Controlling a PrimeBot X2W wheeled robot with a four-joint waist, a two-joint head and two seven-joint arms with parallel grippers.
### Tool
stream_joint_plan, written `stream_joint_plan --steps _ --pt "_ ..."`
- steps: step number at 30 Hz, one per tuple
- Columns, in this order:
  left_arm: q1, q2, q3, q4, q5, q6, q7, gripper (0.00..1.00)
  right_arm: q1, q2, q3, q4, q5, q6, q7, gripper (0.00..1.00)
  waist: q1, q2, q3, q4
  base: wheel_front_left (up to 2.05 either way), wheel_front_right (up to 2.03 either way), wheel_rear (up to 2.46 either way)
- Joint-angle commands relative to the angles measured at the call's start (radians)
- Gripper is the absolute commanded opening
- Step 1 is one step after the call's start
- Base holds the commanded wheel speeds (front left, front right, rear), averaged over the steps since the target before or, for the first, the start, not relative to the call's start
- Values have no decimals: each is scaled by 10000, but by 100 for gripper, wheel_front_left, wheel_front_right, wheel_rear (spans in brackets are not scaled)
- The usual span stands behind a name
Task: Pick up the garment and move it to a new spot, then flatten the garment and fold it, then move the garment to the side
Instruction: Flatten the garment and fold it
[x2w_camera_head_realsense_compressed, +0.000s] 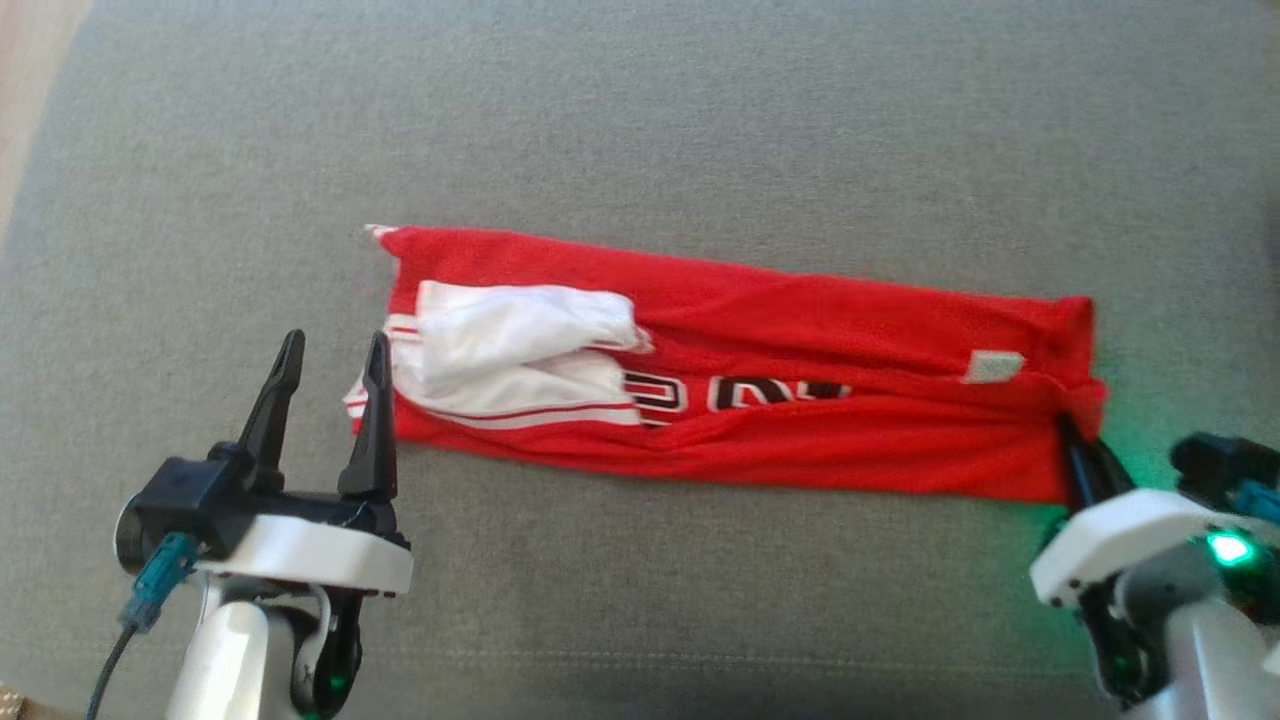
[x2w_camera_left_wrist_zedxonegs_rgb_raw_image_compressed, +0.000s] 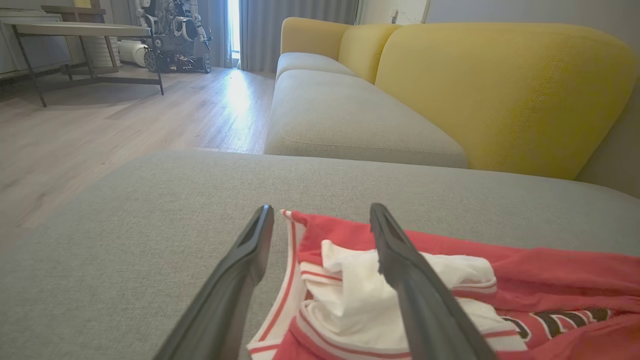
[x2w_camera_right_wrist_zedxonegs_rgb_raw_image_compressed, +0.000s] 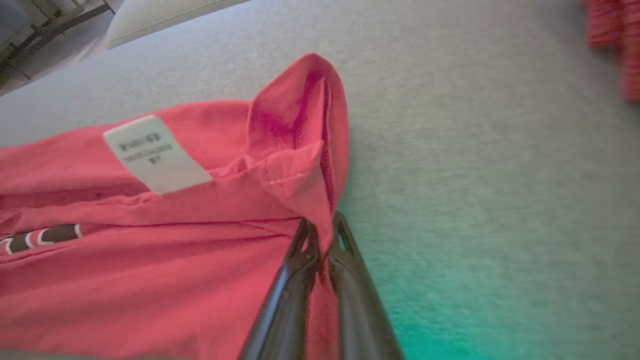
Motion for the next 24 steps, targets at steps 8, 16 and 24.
stream_joint_plan --steps 8,16,24 --pt "-68 11 476 -342 122 -70 -122 100 382 -154 -1200 -1508 -863 -9 -211 0 0 0 -240 -263 0 0 0" --pt "-25 -28 440 -347 70 -88 -122 100 278 -376 -1988 -1979 -929 -9 179 0 0 0 -378 -221 0 0 0" --pt "238 -52 473 -245 55 -15 -122 100 63 -145 -154 -3380 69 -9 1043 0 0 0 -905 -300 0 0 0"
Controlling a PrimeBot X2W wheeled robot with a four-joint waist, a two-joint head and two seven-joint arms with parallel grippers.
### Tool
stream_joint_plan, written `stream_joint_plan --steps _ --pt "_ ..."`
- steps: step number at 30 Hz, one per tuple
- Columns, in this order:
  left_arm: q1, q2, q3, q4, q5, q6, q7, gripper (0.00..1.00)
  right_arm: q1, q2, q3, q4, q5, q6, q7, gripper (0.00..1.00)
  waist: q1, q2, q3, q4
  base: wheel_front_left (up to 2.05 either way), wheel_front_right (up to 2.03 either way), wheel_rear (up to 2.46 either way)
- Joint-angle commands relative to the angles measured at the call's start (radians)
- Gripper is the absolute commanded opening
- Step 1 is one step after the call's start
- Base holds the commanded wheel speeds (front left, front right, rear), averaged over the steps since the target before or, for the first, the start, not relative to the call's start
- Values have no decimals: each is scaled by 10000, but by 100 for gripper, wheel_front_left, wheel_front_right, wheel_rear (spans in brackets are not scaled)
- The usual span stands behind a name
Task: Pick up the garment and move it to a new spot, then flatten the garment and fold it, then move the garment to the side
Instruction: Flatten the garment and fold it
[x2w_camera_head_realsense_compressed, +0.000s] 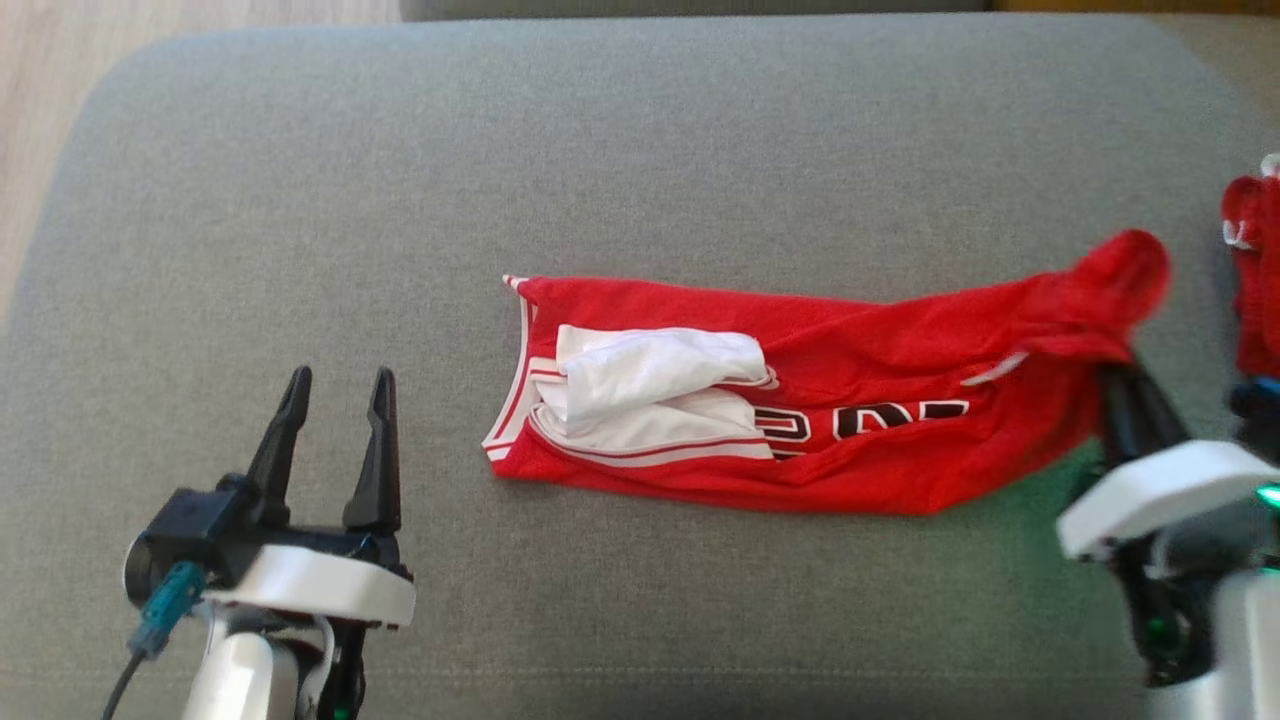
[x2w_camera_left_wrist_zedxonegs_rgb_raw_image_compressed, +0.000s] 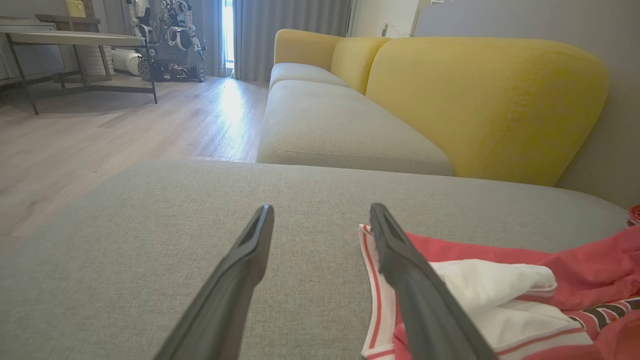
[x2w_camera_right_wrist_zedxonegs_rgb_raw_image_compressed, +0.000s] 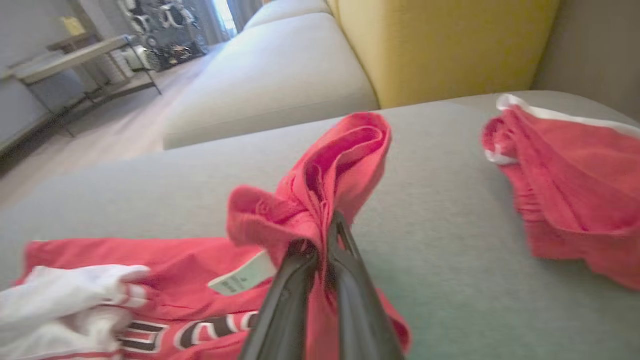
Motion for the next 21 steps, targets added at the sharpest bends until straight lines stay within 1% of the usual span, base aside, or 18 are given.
stream_joint_plan --steps 1,3,5,8,10,11,15,21 --pt "-143 8 366 -245 49 62 -122 100 -478 -45 1045 -860 547 -9 303 0 0 0 -237 -20 0 0 0" --pt "-105 4 317 -206 39 66 -122 100 -647 -22 1666 -1081 1001 -9 392 0 0 0 -357 2 0 0 0" --pt "-89 -1 228 -143 37 60 -122 100 -793 -16 2359 -1053 1842 -9 254 0 0 0 -468 89 0 0 0" --pt "-80 -6 69 -78 24 47 -122 100 -1061 -13 3554 -699 2809 -9 -190 0 0 0 -562 263 0 0 0" --pt "-97 -10 -45 -59 7 34 -122 100 -1292 -12 4423 -335 3243 -9 -488 0 0 0 -554 420 0 0 0" --pt "-97 -10 -45 -59 7 34 -122 100 -1292 -12 4423 -335 3243 -9 -488 0 0 0 -554 420 0 0 0" --pt "-184 -15 -238 -6 -32 10 -122 100 -1862 -11 5923 661 4033 -9 -1117 0 0 0 -477 787 0 0 0" --pt "-370 -21 -497 82 -136 -23 -122 100 -2987 -10 7457 2448 4968 -9 -2278 0 0 0 -203 1338 0 0 0"
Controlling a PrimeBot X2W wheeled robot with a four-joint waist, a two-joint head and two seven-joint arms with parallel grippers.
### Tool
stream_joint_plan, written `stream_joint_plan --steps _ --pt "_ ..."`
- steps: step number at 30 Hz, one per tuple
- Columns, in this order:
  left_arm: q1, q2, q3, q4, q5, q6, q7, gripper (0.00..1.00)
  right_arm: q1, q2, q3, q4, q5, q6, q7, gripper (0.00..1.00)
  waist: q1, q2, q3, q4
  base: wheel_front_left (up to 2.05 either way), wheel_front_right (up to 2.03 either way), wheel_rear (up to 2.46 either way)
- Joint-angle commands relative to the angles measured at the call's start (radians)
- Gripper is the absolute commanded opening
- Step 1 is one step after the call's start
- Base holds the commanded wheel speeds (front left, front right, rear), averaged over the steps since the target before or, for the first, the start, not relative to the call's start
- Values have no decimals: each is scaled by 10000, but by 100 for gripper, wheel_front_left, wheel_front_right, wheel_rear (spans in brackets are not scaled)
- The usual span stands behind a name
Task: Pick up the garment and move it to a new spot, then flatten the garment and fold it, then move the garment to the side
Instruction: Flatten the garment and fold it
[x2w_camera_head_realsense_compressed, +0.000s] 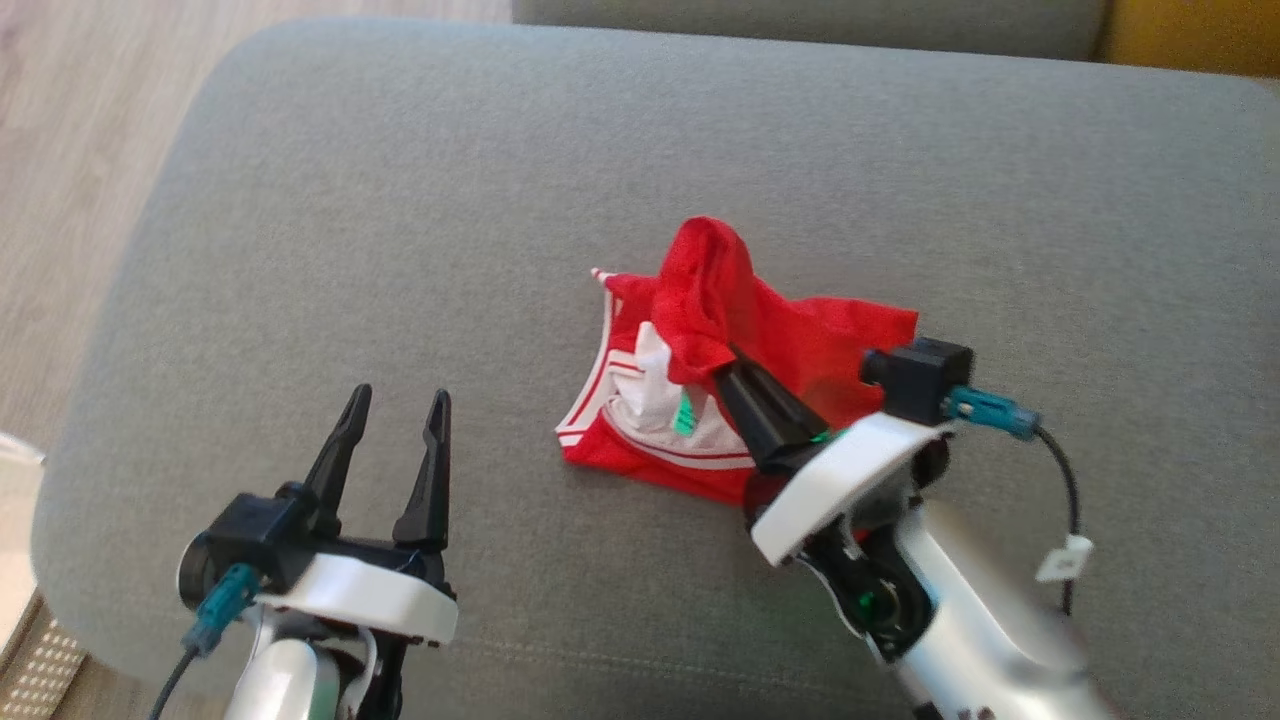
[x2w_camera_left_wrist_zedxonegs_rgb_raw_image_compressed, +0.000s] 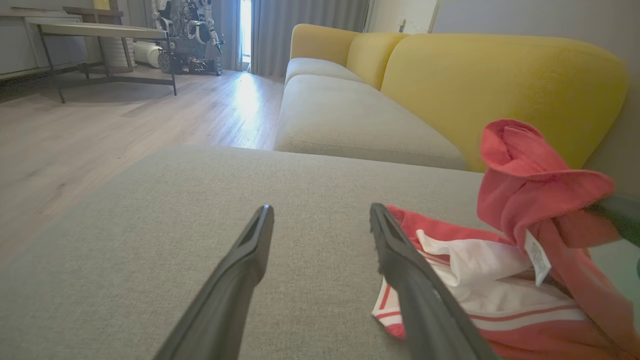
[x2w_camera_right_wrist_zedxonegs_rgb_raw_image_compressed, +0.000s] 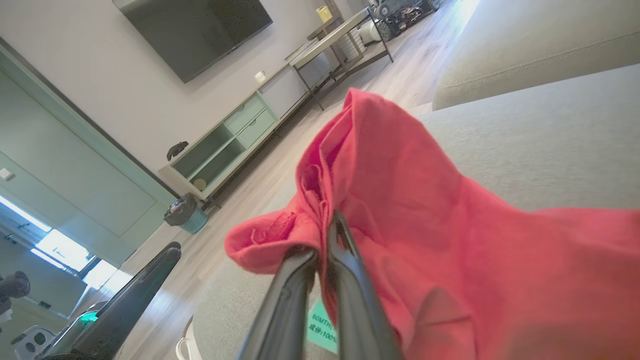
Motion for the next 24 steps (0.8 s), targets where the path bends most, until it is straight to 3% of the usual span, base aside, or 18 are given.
stream_joint_plan --steps 1,5,6,7,15,19,24 --pt "-484 16 258 -258 -97 -4 -122 100 -433 65 268 -195 100 -9 -160 0 0 0 151 167 0 0 0" --pt "-587 14 182 -249 -152 -8 -122 100 -1064 65 910 874 522 -9 -698 0 0 0 377 364 0 0 0" --pt "-624 14 173 -251 -164 -11 -122 100 -1211 65 1024 1091 591 -9 -842 25 0 0 436 391 0 0 0" --pt "-655 13 174 -255 -174 -13 -122 100 -1338 65 1156 1264 680 -9 -973 100 0 0 476 398 0 0 0" --pt "-773 12 384 -333 -101 62 -122 100 -2022 66 1682 1295 707 -9 -2127 100 0 0 615 -23 0 0 0" --pt "-769 12 526 -373 -24 73 -122 100 -1949 66 854 1074 -105 -9 -2555 100 0 0 517 -332 0 0 0" --pt "-679 23 702 -454 61 96 -122 100 -1252 -165 -889 477 -1539 -9 -2670 100 0 0 381 -659 0 0 0"
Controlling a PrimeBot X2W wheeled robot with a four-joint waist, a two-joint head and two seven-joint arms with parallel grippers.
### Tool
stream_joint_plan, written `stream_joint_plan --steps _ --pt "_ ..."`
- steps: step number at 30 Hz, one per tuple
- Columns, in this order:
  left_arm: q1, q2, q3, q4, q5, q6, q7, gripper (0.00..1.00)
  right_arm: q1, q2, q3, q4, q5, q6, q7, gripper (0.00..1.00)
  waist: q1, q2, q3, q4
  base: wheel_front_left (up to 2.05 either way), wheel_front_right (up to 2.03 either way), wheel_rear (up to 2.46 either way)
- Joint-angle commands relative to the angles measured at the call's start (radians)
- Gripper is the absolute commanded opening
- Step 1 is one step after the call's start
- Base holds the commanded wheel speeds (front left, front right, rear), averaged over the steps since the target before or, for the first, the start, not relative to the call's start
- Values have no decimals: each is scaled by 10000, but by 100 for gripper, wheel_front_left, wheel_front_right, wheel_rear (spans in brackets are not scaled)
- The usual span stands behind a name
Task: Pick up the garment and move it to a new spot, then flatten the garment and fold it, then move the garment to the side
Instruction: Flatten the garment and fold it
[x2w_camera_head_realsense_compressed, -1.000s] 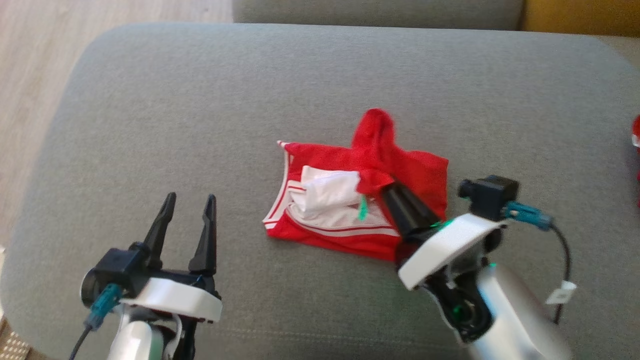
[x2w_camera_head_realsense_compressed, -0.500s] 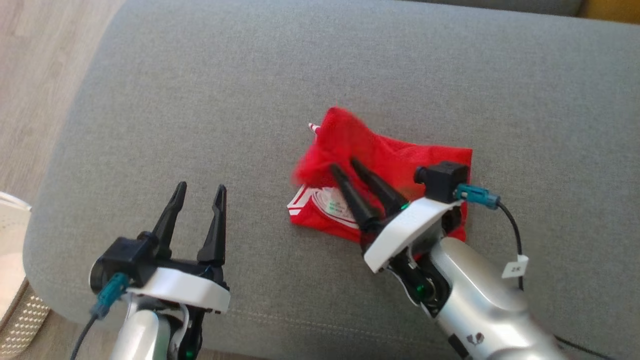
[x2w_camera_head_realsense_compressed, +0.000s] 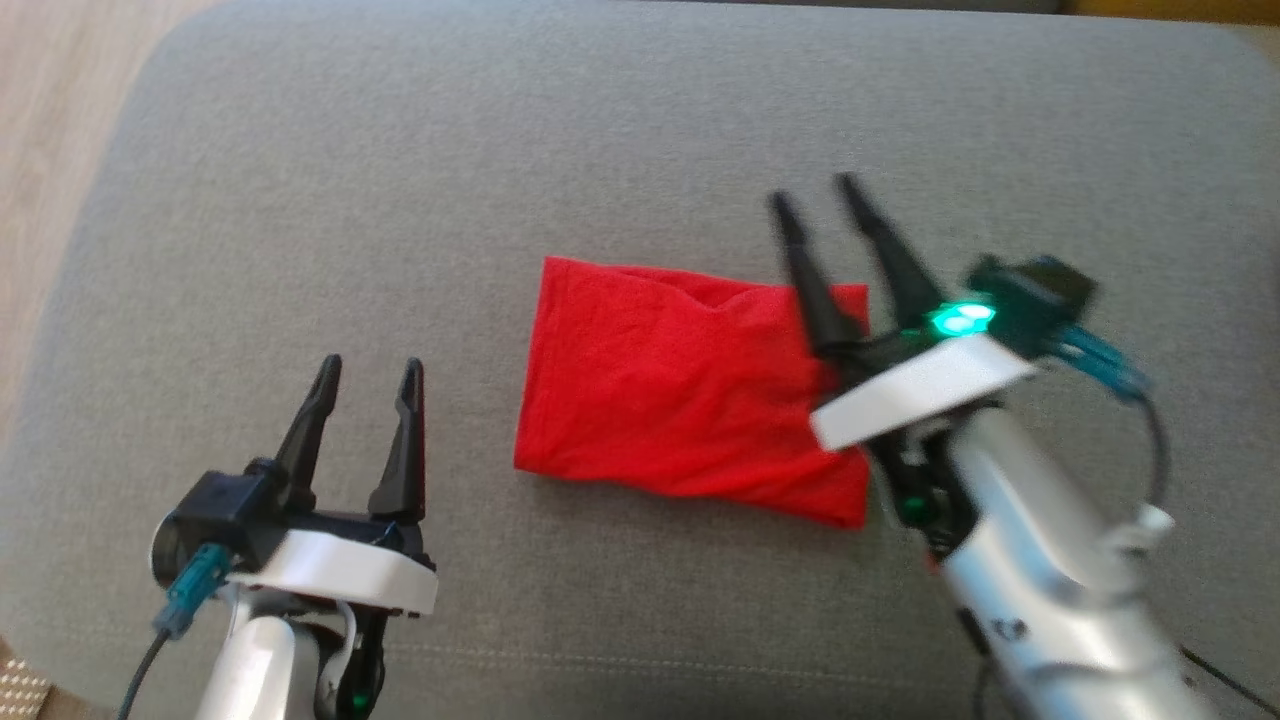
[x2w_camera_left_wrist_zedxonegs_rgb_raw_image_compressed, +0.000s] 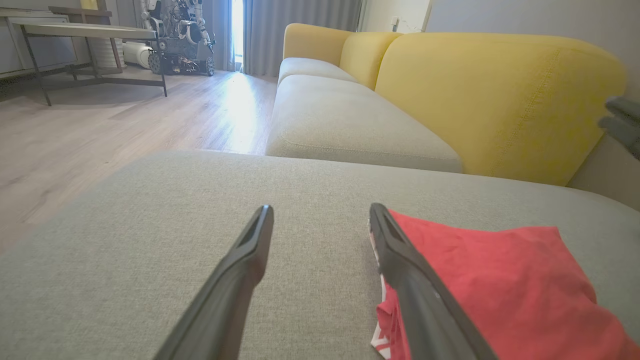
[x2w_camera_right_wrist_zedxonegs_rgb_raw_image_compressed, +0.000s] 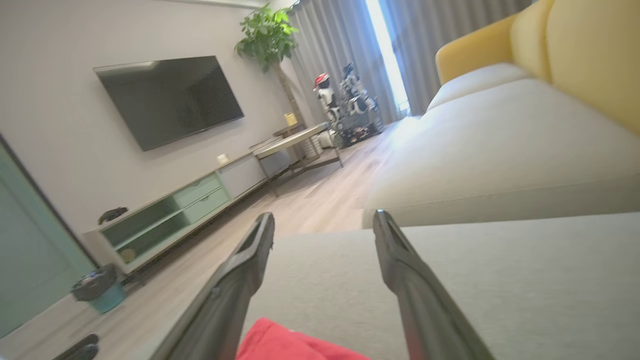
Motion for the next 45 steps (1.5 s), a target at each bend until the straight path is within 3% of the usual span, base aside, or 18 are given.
stream_joint_plan --steps 1,9,14,24,45 --pt "-307 37 430 -385 88 79 -122 100 462 -36 -485 -588 -513 -9 -64 100 0 0 -103 -173 0 0 0" --pt "18 167 759 -489 170 202 -122 100 2510 -411 -3438 -2320 -2622 -9 895 100 0 0 -423 -444 0 0 0" --pt "282 233 842 -506 174 258 -122 100 3377 -284 -4068 -3141 -3216 -9 1330 100 0 0 -629 -532 0 0 0" --pt "777 437 816 -686 289 475 183 100 4665 10 -4415 -4295 -3820 -9 1970 100 0 0 -1315 -595 0 0 0" --pt "1835 782 606 -827 345 661 752 100 6023 208 -4564 -4721 -3886 -9 2449 100 0 0 -2321 -658 0 0 0"
